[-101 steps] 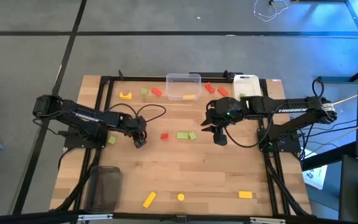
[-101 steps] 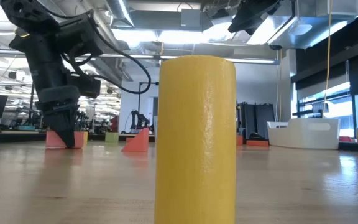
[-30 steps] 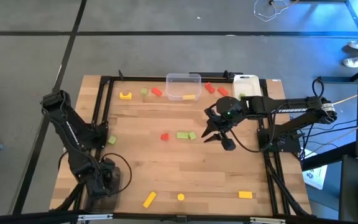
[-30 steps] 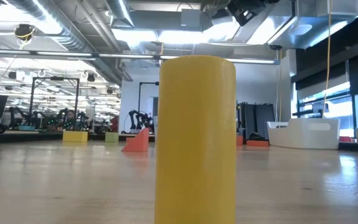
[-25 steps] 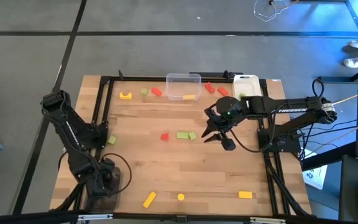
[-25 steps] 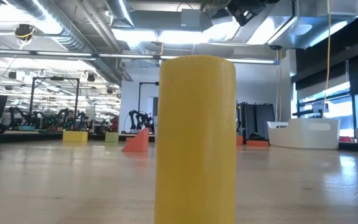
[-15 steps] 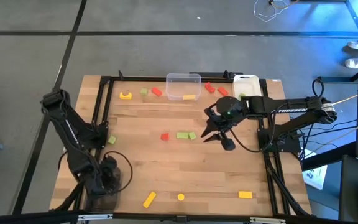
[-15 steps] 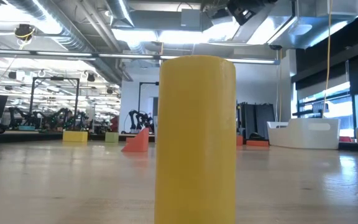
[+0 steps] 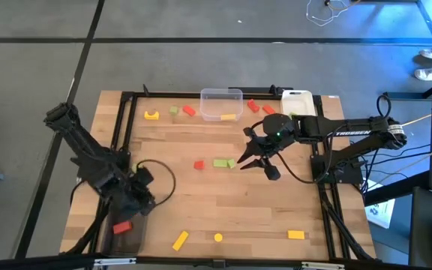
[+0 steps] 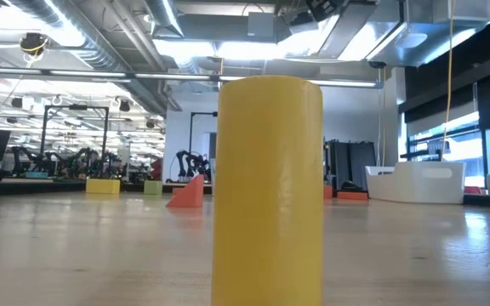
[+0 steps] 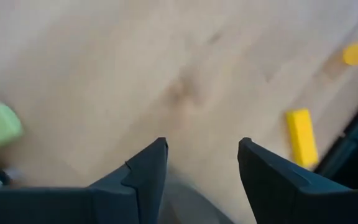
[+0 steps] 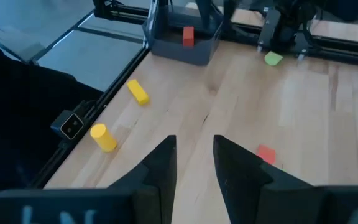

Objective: Sort & place blocks by color
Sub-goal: Put the green squared block into the white bin

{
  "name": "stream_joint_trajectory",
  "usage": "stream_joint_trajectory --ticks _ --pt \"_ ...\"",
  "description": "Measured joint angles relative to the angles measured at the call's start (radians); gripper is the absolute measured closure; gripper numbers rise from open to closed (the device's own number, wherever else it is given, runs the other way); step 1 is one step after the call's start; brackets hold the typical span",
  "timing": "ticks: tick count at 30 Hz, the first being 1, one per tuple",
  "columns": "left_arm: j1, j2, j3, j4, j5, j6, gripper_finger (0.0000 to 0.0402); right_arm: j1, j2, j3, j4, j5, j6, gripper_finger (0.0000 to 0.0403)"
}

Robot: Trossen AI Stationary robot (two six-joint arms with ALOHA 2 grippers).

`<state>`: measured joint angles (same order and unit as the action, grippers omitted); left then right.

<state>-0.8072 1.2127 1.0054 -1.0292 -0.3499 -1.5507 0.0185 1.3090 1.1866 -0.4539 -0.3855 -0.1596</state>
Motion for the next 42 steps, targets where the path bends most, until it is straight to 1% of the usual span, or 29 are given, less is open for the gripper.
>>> stream_joint_trajectory --ticks 3,6,9,12,13,15,20,24,27,30,33,35,39,42 --pt "0.090 -0.018 0.000 -0.002 0.001 0.132 0.0216 0.000 0.000 0.000 0.007 0.000 0.005 0.0297" --pt "0.183 -0.025 0.000 -0.001 0.009 0.261 0.0216 0.000 0.000 0.000 0.002 0.015 0.069 0.0297" --pt "0.275 -0.025 0.000 0.011 0.018 0.408 0.0216 0.000 0.005 0.002 -0.024 0.126 0.111 0.0297" --pt "0.347 -0.025 0.000 0.034 0.032 0.514 0.0216 0.005 0.031 0.002 -0.089 0.247 0.128 0.0297" --pt "0.366 -0.024 0.000 0.039 0.042 0.541 0.0216 0.007 0.042 0.002 -0.107 0.278 0.126 0.0297" --pt "0.398 -0.024 0.000 0.039 0.060 0.584 0.0216 0.012 0.070 0.002 -0.128 0.304 0.116 0.0297" --pt "0.432 -0.024 0.000 0.039 0.075 0.630 0.0216 0.014 0.124 0.002 -0.125 0.305 0.053 0.0300" --pt "0.434 -0.024 0.000 0.039 0.079 0.642 0.0216 0.012 0.132 0.002 -0.125 0.306 0.036 0.0323" --pt "0.434 -0.024 0.000 0.039 0.079 0.642 0.0216 0.010 0.132 0.002 -0.119 0.305 0.053 0.0335" --pt "0.434 -0.024 0.000 0.039 0.079 0.642 0.0216 0.009 0.132 0.002 -0.119 0.299 0.056 0.0334" --pt "0.434 -0.024 0.000 0.039 0.079 0.642 0.0216 0.008 0.132 0.002 -0.119 0.305 0.073 0.0318" --pt "0.434 -0.024 0.000 0.039 0.079 0.642 0.0216 0.006 0.132 0.002 -0.119 0.344 0.073 0.0301" --pt "0.434 -0.024 0.000 0.039 0.079 0.642 0.0216 0.005 0.132 0.002 -0.118 0.431 0.072 0.0258" --pt "0.434 -0.024 0.000 0.039 0.079 0.642 0.0216 0.005 0.132 0.002 -0.111 0.454 0.072 0.0224"
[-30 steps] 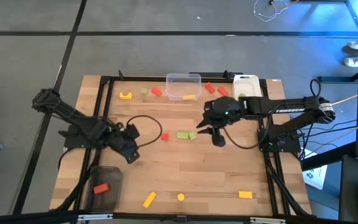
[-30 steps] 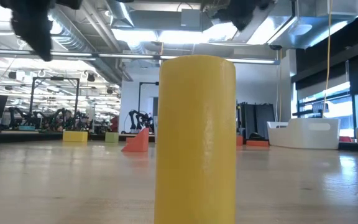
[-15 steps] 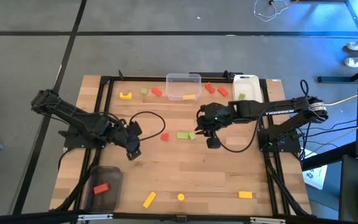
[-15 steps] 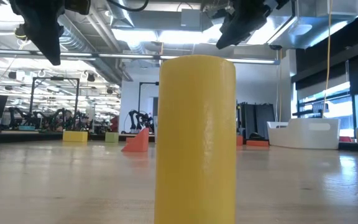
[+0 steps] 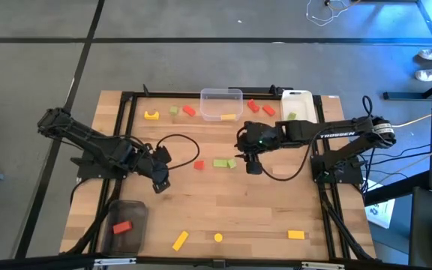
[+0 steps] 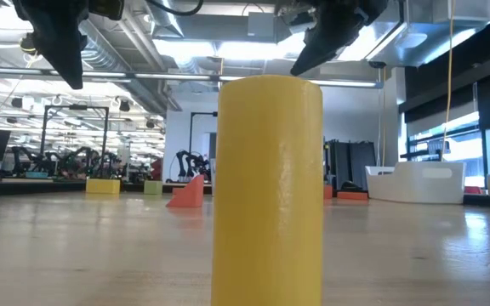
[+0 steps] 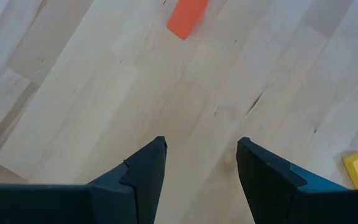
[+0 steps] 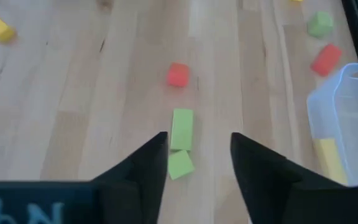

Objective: Sort & place blocks by color
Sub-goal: Put the green squared block into the white bin

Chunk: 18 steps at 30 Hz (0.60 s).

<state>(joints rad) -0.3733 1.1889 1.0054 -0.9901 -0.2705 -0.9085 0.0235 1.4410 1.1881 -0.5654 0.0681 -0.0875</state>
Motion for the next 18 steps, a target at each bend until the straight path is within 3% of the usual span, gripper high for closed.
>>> stream_joint_trajectory --ticks 6,18 --pt "0.000 0.000 0.000 0.000 0.000 0.003 0.0216 0.000 0.044 0.000 0.018 -0.025 0.030 0.0184" --pt "-0.001 0.000 0.001 0.000 0.006 0.003 0.0216 -0.021 0.267 -0.002 -0.006 -0.044 -0.163 0.0188"
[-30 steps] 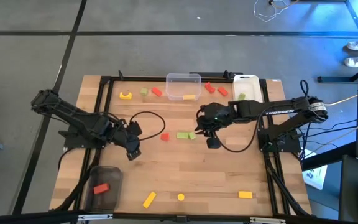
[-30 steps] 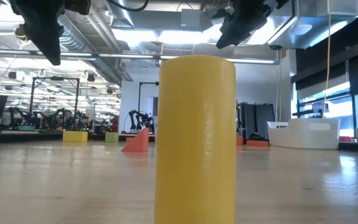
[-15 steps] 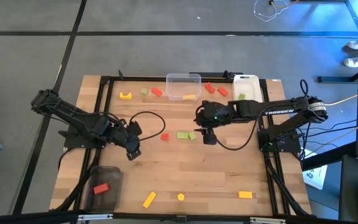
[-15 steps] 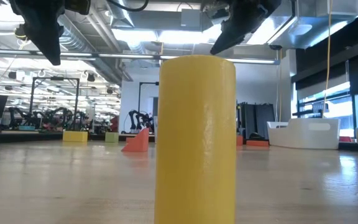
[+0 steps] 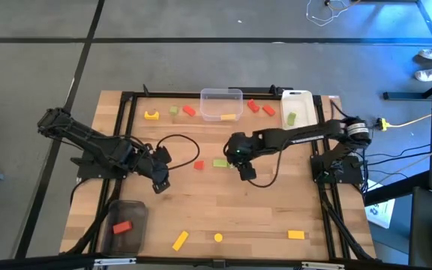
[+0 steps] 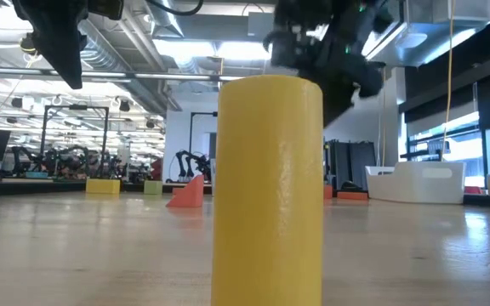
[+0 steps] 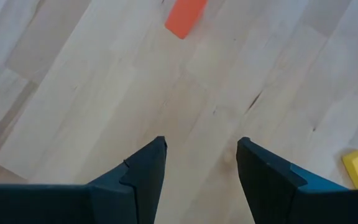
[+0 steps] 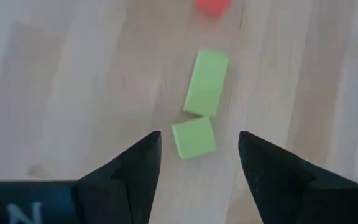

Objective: Sort & place blocks by color
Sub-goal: Put the green squared block into the white bin

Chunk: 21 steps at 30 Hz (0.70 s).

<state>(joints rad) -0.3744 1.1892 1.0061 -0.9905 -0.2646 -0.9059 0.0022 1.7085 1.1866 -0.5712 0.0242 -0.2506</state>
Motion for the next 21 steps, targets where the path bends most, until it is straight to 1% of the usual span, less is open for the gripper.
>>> stream_joint_trajectory --ticks 7,9,12,21 --pt "0.000 0.000 0.000 0.000 0.001 -0.001 0.0216 -0.034 0.083 0.000 0.014 -0.002 -0.028 0.0188" --pt "0.000 0.000 0.000 0.000 0.001 -0.001 0.0216 -0.046 0.093 0.000 0.019 -0.035 -0.041 0.0188" --pt "0.000 0.000 0.000 0.000 0.001 -0.001 0.0216 -0.061 0.100 0.000 0.029 -0.130 -0.060 0.0189" --pt "0.000 0.000 0.000 0.000 0.001 -0.001 0.0216 -0.082 0.127 0.001 0.042 -0.157 -0.069 0.0189"
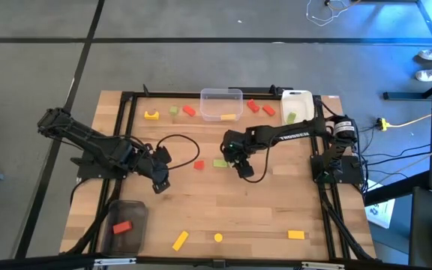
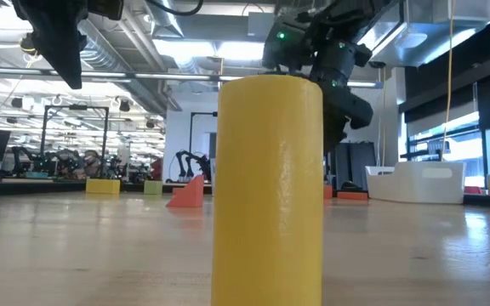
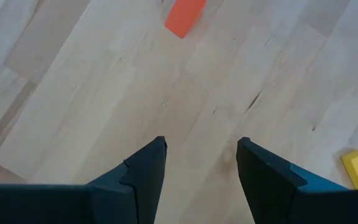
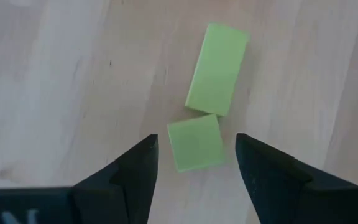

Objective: Sort & place blocks by color
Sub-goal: Put the green squared block into the white bin

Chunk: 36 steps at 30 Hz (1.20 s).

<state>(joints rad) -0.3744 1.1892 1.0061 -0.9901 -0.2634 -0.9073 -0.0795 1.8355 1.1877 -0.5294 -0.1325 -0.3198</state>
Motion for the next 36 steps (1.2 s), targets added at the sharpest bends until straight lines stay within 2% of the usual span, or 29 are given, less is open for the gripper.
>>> stream_joint_trajectory --ticks 7,16,27,30,34,36 --pt "0.000 0.000 0.000 0.001 0.000 0.000 0.0216 0.001 0.038 0.000 0.028 0.024 -0.073 0.0189" --pt "0.000 0.000 0.000 0.003 0.000 0.000 0.0216 0.001 0.041 0.000 0.028 0.035 -0.076 0.0189" --pt "0.000 0.000 0.000 0.005 0.000 0.000 0.0216 0.000 0.122 0.003 0.049 0.030 -0.075 0.0191" --pt "0.000 0.000 0.000 0.005 0.000 0.000 0.0216 0.001 0.124 0.003 0.053 0.030 -0.075 0.0211" --pt "0.000 0.000 0.000 0.005 -0.001 0.000 0.0216 0.001 0.126 0.010 0.052 0.033 -0.061 0.0271" --pt "0.000 0.000 0.000 0.005 -0.001 0.001 0.0216 -0.002 0.127 0.016 0.046 0.033 -0.043 0.0269"
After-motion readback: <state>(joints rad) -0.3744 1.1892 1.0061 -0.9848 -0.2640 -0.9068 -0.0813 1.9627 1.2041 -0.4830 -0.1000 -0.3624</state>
